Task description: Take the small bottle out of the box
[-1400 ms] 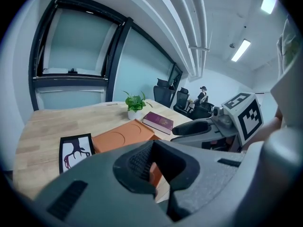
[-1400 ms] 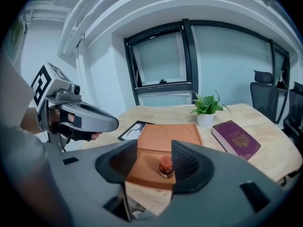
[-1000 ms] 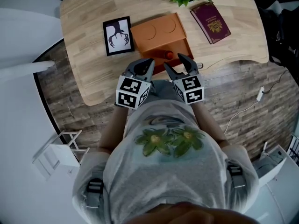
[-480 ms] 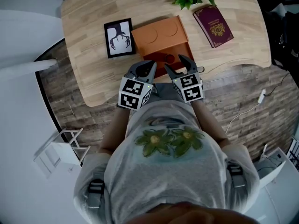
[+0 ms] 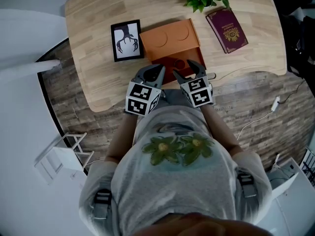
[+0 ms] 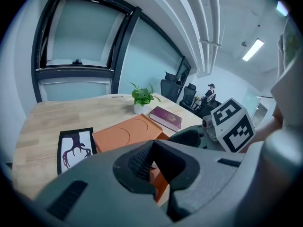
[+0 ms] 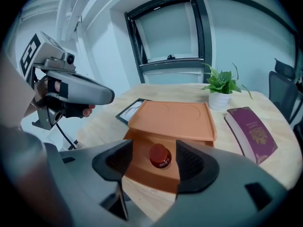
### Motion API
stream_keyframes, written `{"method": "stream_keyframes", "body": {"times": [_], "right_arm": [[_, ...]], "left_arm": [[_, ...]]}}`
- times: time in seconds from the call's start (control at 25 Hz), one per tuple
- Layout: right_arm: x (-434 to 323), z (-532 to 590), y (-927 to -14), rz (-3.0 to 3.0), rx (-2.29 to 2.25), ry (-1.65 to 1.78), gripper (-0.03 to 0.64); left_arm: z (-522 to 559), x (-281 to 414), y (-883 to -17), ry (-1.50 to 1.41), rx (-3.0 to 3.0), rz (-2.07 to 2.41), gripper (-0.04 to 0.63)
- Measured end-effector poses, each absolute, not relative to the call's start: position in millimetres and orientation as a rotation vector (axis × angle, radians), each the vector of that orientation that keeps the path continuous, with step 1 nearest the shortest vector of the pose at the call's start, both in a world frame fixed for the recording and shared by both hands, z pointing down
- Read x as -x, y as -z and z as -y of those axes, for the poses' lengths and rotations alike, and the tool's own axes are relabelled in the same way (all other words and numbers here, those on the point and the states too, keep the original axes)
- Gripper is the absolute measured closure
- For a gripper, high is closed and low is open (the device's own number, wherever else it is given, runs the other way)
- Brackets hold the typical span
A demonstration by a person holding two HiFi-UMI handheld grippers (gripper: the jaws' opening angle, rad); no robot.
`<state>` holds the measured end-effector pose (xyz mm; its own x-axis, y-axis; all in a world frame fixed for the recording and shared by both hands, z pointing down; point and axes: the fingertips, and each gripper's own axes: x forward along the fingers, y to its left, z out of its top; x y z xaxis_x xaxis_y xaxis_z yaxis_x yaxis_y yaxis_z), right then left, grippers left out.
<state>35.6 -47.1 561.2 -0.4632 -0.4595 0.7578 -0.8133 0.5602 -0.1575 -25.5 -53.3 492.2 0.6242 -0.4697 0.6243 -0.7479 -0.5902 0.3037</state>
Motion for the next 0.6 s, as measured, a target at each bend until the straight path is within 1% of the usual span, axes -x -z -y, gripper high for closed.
{"method": "stream_keyframes", "body": {"times": [0.6], "right_arm": [[-33.7,48.9,-585.2,2.069,-0.964,-0.686,0.36]], "left_arm": [[61.9,26.5,-496.9,-0.654,-2.277,0.96,0.588]]}}
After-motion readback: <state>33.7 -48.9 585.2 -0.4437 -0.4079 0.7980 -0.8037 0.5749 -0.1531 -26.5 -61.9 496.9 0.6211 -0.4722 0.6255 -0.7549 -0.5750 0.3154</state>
